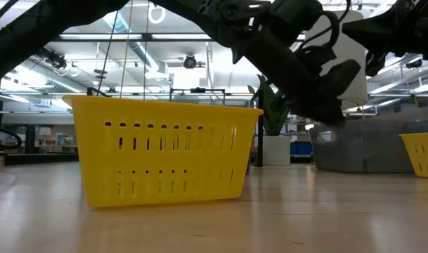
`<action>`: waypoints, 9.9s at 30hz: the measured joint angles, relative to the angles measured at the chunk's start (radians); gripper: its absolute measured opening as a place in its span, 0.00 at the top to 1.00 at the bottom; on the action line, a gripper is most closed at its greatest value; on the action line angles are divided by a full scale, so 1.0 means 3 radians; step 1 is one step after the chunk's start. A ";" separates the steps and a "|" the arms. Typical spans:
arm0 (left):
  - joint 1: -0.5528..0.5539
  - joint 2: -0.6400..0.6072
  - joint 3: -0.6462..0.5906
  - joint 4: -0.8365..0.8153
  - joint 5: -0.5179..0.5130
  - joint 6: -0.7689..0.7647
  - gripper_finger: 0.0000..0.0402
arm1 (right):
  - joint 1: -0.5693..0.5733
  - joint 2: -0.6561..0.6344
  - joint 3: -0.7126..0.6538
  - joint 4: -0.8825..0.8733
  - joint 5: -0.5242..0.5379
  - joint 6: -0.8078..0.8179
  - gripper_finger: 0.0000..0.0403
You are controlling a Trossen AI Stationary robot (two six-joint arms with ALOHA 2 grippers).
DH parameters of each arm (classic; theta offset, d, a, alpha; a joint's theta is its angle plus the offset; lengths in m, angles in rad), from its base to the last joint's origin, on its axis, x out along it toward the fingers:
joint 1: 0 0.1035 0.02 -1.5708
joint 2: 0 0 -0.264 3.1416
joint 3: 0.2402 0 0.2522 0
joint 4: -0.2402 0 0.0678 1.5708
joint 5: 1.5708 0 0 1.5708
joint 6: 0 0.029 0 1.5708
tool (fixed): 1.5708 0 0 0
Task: Stack baskets on shelf by color
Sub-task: Stack the right gray bin on the stacked gray bins
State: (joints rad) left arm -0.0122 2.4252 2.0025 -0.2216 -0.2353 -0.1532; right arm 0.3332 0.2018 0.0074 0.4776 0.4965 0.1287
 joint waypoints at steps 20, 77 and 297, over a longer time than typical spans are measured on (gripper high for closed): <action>-0.0024 -0.0128 0.0332 -0.1261 0.0401 0.0013 0.89 | 0.0000 0.0003 0.0000 -0.0001 0.0000 0.0000 0.97; -0.0083 -0.0133 0.0557 -0.2490 0.0274 -0.0222 0.97 | -0.0001 0.0003 0.0000 -0.0001 0.0000 0.0000 0.97; -0.0631 -0.1669 0.1104 -0.3903 -0.0526 0.0502 0.98 | -0.0001 0.0003 0.0001 0.0026 -0.0001 0.0001 0.97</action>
State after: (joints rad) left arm -0.2014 1.9245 2.3337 -1.3924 -0.3932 -0.0026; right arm 0.3328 0.2026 0.0078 0.4854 0.4961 0.1289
